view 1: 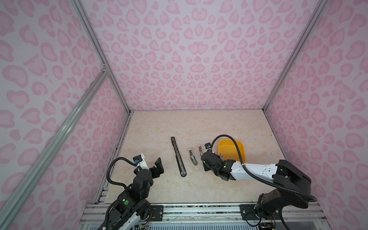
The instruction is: Load the staples into the stapler
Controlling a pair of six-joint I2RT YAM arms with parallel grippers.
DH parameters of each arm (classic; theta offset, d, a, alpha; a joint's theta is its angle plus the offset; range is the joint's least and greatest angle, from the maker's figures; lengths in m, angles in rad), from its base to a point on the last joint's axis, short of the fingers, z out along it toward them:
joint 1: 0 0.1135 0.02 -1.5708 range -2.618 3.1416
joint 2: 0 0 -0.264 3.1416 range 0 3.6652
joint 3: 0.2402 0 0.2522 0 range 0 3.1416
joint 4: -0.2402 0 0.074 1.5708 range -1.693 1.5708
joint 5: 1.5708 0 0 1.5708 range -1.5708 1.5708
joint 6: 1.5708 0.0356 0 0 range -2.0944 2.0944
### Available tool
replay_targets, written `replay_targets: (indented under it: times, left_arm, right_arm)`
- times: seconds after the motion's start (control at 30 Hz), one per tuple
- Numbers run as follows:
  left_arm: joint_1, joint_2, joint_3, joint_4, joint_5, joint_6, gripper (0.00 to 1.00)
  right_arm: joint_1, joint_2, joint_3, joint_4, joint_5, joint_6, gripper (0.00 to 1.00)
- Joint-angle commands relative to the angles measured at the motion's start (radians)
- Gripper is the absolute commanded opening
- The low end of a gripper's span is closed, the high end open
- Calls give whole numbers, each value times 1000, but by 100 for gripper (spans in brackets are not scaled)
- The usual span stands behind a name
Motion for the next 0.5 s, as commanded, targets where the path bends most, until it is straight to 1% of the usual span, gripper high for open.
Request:
replay_targets:
  times: [0.0,0.23,0.47]
  left_arm:
    - [1,22,3,52,19,15,96]
    - [1,65,13,56,7,11,96]
    - [1,66,14,56,-1,9,96]
  right_arm:
    - [-4,30,30,48,24,-43,0]
    - [-36,93,81,76,-2,-77,0]
    - [-41,40,71,57,31,-56,0]
